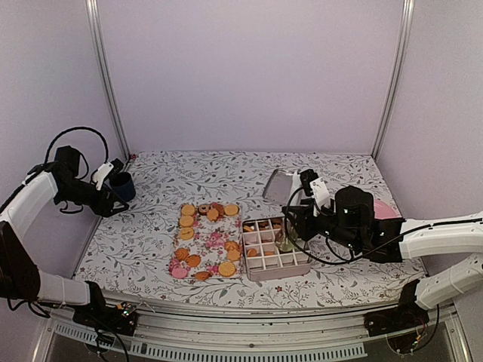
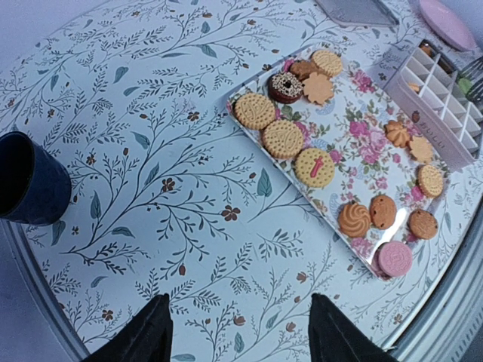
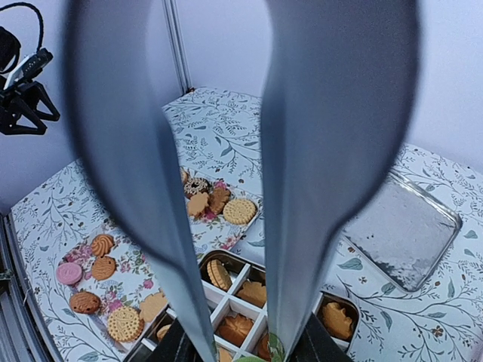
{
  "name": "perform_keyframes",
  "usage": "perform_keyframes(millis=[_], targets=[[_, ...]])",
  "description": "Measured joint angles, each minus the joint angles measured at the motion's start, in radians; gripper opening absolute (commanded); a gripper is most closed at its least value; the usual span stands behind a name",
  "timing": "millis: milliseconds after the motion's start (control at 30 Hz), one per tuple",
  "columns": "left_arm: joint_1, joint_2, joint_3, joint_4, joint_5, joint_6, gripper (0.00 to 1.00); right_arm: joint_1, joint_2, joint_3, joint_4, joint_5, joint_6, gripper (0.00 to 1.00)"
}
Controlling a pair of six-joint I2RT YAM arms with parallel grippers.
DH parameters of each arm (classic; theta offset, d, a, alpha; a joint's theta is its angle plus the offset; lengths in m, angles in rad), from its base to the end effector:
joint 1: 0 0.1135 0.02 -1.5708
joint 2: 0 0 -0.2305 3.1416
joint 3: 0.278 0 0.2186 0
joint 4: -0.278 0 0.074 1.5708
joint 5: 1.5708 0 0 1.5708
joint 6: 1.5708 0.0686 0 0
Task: Pack the cookies
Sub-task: Place the fake cookies in the empty pocket of the box.
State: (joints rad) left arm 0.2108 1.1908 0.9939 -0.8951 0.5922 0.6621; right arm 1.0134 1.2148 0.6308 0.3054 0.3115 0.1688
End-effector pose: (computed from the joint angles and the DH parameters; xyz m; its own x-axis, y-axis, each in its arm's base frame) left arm 0.2160 0.0071 0.2291 -0.6366 0.3854 -0.6679 0.5950 0.7965 -0.1075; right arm 0.1670 0.2282 0.2254 -0.2529 -0.1035 -0.9619 -0.6182 0.7821 0.0784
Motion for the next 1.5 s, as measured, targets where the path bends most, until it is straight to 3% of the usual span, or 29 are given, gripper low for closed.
perform_keyframes(millis=[333, 1500], targets=[[0.000, 0.000, 0.000, 0.000, -0.002, 0.000, 0.62, 0.000, 0.048, 0.000, -0.001, -0.016, 0.027, 0.47], [0.000, 0.000, 0.000, 0.000, -0.003, 0.000, 0.62, 0.001, 0.048, 0.036, -0.017, 0.017, -0.057, 0.54]])
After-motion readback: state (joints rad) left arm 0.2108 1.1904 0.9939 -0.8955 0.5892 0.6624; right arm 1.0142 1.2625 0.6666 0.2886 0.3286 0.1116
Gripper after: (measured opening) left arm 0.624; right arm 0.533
